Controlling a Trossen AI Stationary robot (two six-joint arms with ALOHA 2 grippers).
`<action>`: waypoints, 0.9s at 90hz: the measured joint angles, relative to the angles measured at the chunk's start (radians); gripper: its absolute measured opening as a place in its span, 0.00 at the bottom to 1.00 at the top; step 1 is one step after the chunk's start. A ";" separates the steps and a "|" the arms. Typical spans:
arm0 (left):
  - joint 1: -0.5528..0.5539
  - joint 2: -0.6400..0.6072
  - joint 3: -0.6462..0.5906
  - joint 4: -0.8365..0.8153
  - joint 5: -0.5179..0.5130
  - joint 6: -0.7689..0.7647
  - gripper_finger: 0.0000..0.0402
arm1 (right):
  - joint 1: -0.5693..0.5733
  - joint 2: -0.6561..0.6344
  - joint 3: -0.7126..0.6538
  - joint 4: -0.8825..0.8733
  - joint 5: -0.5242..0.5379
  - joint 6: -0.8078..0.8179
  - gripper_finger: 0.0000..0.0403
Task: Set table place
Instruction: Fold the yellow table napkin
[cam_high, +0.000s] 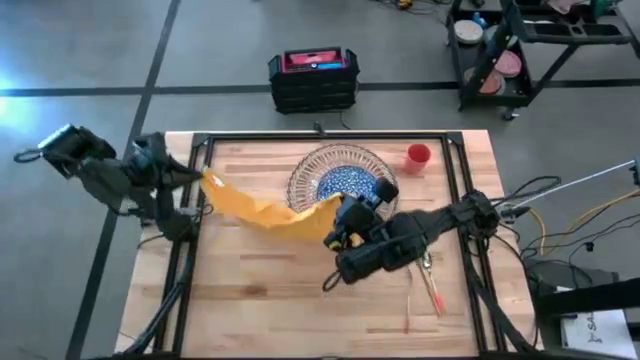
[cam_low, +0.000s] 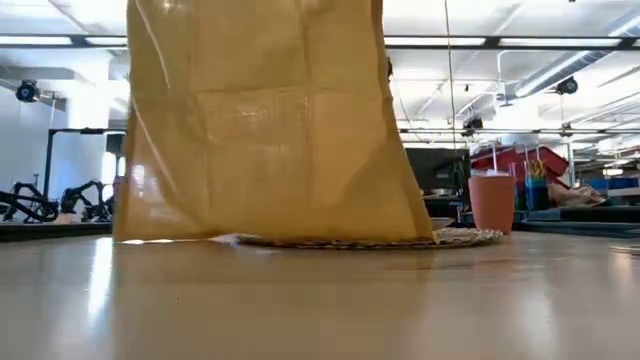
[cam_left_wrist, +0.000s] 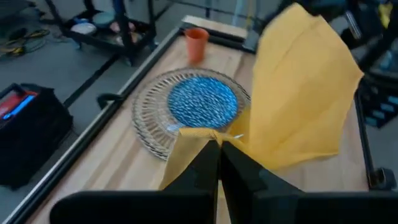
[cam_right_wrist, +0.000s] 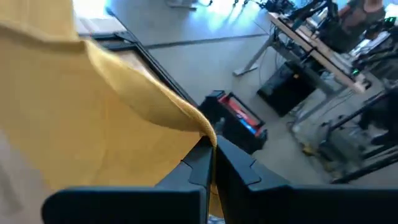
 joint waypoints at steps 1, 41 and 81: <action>0.008 -0.002 0.000 0.000 0.000 0.002 0.00 | -0.004 -0.002 0.000 0.000 -0.005 -0.007 0.00; 0.241 0.011 -0.166 0.002 0.301 0.064 0.00 | -0.140 -0.173 -0.083 0.001 -0.270 -0.235 0.00; 0.280 0.048 -0.253 0.007 0.211 0.131 0.00 | -0.148 -0.449 -0.484 0.004 -0.154 -0.180 0.00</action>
